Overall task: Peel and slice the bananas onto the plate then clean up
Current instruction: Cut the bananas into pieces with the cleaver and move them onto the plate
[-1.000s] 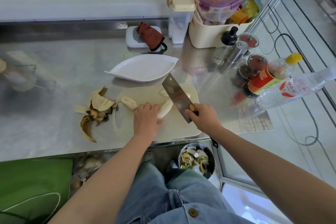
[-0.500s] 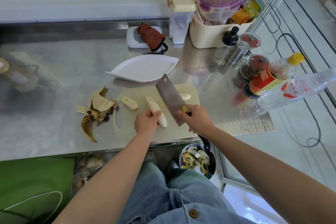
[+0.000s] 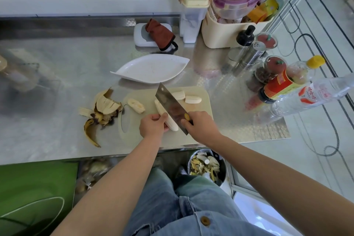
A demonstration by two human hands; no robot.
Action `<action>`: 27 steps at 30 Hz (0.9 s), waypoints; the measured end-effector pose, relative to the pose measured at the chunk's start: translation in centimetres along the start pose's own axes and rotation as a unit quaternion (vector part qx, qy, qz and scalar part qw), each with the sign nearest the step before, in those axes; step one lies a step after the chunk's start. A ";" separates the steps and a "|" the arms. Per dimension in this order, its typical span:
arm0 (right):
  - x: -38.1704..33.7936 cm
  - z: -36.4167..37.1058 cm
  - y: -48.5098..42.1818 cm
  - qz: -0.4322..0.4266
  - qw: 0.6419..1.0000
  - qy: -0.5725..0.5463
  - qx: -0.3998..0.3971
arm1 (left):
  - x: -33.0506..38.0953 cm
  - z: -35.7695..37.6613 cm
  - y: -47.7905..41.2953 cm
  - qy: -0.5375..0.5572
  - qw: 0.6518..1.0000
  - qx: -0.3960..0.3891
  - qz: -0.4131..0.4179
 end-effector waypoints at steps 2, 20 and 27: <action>-0.1 0.0 0.1 -0.002 1.000 0.005 0.003 | 0.2 0.1 0.1 -0.006 1.000 0.002 0.000; -1.0 0.9 -1.4 0.016 0.998 0.059 -0.024 | 0.7 0.2 -0.4 -0.035 0.999 0.012 0.021; -1.5 1.1 -1.8 0.024 0.998 0.050 -0.037 | 0.7 0.2 -0.4 -0.037 0.999 0.012 0.023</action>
Point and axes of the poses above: each hand's wrist, its own y-axis away from the middle knuckle, its own z-axis out of the palm, x = y × z, the point moved 5 cm from there along -y, towards the middle knuckle, and after that the axes turned 9 degrees about z, right-handed, at the moved point
